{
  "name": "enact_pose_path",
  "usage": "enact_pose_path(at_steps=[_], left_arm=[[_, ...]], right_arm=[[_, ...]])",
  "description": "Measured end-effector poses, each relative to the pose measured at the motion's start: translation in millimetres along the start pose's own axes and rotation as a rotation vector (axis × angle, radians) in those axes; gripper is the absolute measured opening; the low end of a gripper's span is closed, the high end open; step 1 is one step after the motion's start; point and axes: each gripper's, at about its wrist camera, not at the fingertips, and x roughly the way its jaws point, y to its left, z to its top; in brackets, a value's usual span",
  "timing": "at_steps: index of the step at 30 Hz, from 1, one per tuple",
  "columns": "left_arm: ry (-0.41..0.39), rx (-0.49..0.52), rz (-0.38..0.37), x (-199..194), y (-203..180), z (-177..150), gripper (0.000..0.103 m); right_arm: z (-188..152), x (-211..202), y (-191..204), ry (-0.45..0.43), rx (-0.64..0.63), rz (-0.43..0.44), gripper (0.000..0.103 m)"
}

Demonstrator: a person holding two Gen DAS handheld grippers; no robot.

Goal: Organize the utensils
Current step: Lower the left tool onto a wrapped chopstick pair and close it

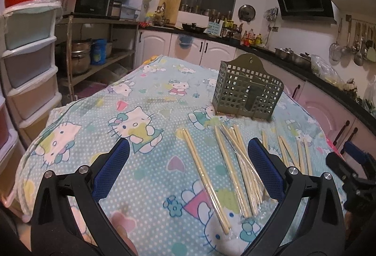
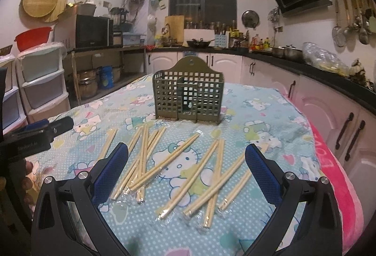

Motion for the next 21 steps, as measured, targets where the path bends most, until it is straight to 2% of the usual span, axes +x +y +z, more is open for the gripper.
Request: enact_pose_path(at_steps=[8,15,21], left_arm=[[0.087,0.000,0.002,30.2,4.6,16.7,0.092],[0.194,-0.010,-0.060,62.3,7.0,25.4,0.092],[0.289,-0.042,-0.126,88.6,8.3,29.1,0.074]], right_arm=[[21.8,37.5,3.6,0.077,0.012,0.044,0.097],[33.1,66.9,3.4,0.137,0.015,0.060,0.097],[40.8,90.1,-3.9,0.188,0.037,0.055,0.097]])
